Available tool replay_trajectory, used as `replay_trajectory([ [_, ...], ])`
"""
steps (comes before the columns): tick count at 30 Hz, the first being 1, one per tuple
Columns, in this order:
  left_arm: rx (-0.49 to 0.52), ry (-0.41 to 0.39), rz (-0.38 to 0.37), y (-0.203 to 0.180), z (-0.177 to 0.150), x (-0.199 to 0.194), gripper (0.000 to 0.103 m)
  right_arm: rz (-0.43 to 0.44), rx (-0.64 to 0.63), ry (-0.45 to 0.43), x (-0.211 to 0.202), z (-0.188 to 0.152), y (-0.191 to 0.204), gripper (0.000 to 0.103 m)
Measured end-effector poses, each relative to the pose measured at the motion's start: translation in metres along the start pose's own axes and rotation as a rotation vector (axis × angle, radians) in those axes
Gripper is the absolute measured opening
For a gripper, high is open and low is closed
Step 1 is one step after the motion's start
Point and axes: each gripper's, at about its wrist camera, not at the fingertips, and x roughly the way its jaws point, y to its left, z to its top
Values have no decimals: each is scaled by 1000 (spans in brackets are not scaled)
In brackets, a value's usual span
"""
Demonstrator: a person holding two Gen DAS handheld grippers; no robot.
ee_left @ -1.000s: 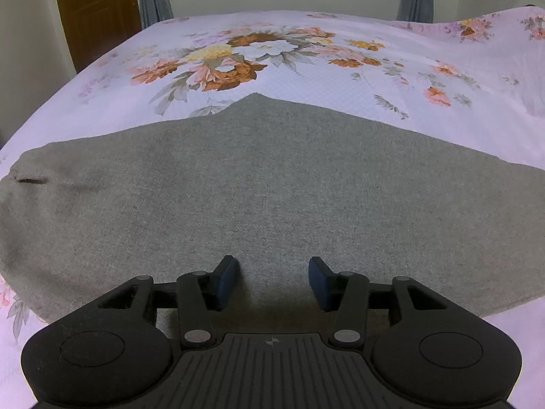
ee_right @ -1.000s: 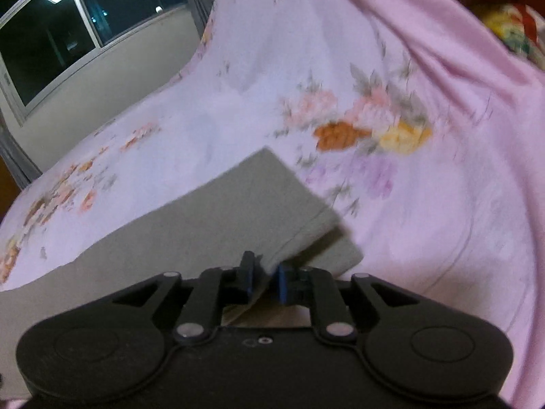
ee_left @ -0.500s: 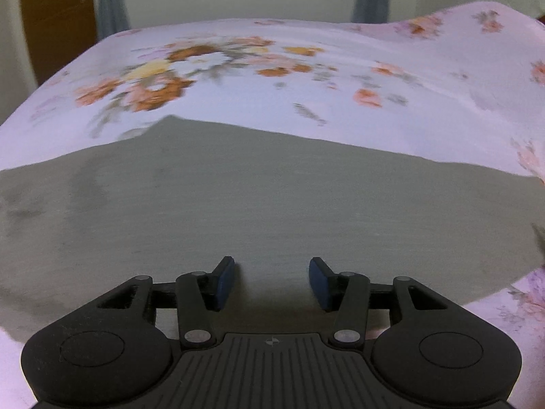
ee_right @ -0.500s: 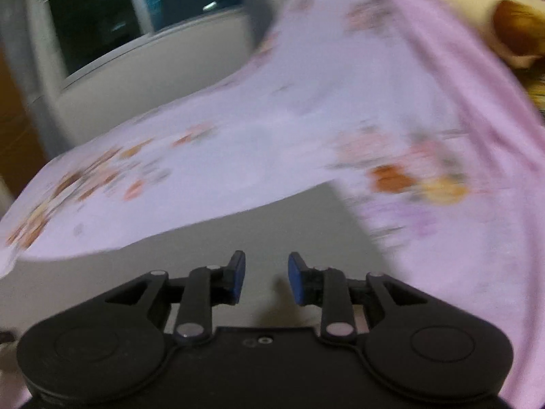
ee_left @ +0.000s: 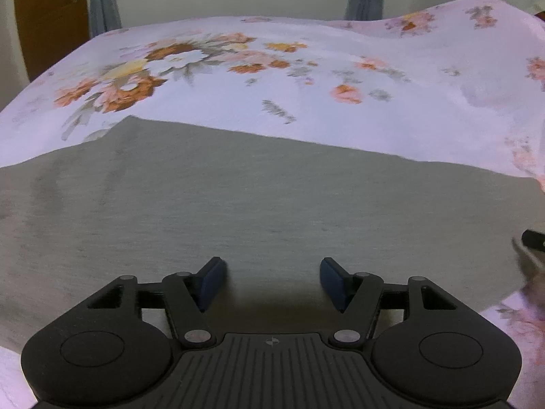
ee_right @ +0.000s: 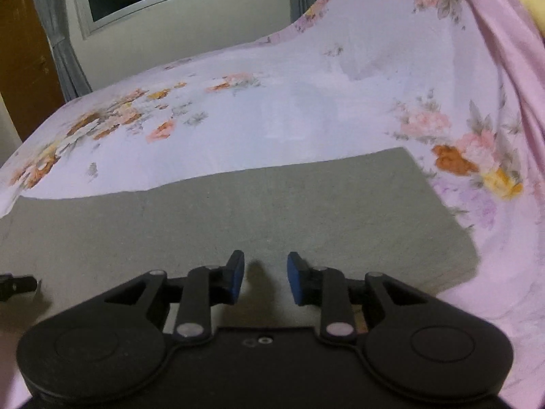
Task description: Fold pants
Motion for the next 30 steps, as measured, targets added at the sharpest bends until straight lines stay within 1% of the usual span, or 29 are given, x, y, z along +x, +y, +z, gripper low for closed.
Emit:
replay_trajectory([
  [1, 3, 0, -15, -4, -1, -2, 63, 10, 43, 3, -5, -3, -9, 28],
  [4, 19, 1, -33, -13, -5, -4, 63, 0, 151, 18, -14, -11, -38, 28],
  [6, 25, 11, -31, -17, -7, -3, 63, -15, 208, 23, -19, -15, -54, 31],
  [9, 35, 16, -22, -21, -9, 0, 63, -22, 280, 33, -22, -19, -73, 31],
  [11, 44, 13, -15, -23, -11, 0, 63, -15, 329, 37, -20, -21, -83, 31],
  [13, 54, 14, -12, -24, -12, 0, 63, -16, 366, 40, -14, -21, -91, 28],
  [17, 55, 21, -8, -24, -11, 2, 63, 12, 458, 23, -3, -17, -105, 30],
  [21, 53, 21, -4, -26, -11, 5, 63, 36, 541, 2, 9, -15, -116, 30],
  [23, 54, 21, -2, -26, -10, 6, 64, 41, 561, -6, 13, -14, -118, 27],
  [24, 56, 20, -1, -27, -10, 6, 64, 44, 562, -11, 13, -12, -118, 22],
  [25, 58, 19, 2, -28, -10, 6, 64, 48, 557, -21, 12, -10, -116, 15],
  [26, 57, 19, 3, -28, -10, 7, 64, 50, 542, -33, 10, -7, -114, 13],
  [28, 51, 17, 5, -28, -9, 6, 64, 53, 466, -95, -4, 4, -103, 11],
  [30, 47, 12, 2, -29, -7, 5, 64, 80, 389, -179, -27, 19, -91, 11],
])
